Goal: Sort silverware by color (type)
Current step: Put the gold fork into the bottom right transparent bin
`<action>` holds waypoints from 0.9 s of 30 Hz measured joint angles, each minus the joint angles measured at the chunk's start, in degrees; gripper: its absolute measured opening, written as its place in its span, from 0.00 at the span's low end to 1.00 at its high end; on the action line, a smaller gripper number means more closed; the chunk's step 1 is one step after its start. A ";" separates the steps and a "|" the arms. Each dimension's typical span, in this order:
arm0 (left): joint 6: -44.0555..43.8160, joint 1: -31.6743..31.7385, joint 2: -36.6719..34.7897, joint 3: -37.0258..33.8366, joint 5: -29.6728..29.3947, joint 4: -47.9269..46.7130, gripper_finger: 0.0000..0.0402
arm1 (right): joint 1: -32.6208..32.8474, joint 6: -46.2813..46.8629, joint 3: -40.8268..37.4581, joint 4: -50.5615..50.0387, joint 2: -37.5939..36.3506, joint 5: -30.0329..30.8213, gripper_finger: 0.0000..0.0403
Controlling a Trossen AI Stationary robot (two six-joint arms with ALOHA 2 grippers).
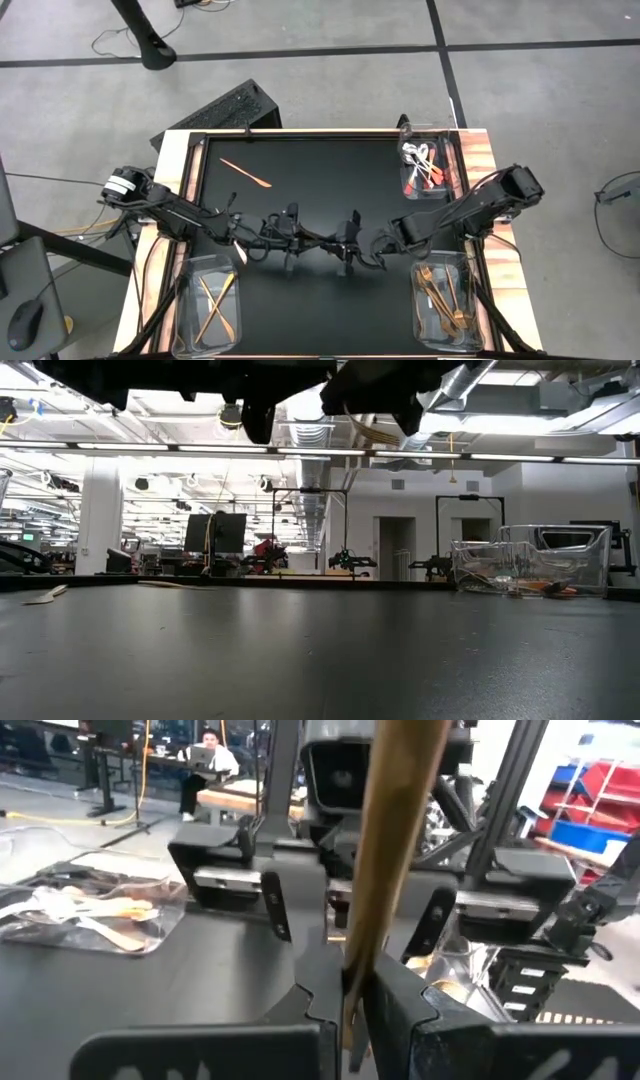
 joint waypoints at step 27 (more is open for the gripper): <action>2.94 4.48 0.00 -0.04 -27.94 -13.86 0.35 | 32.82 85.60 6.39 -66.08 -16.78 -2.98 0.03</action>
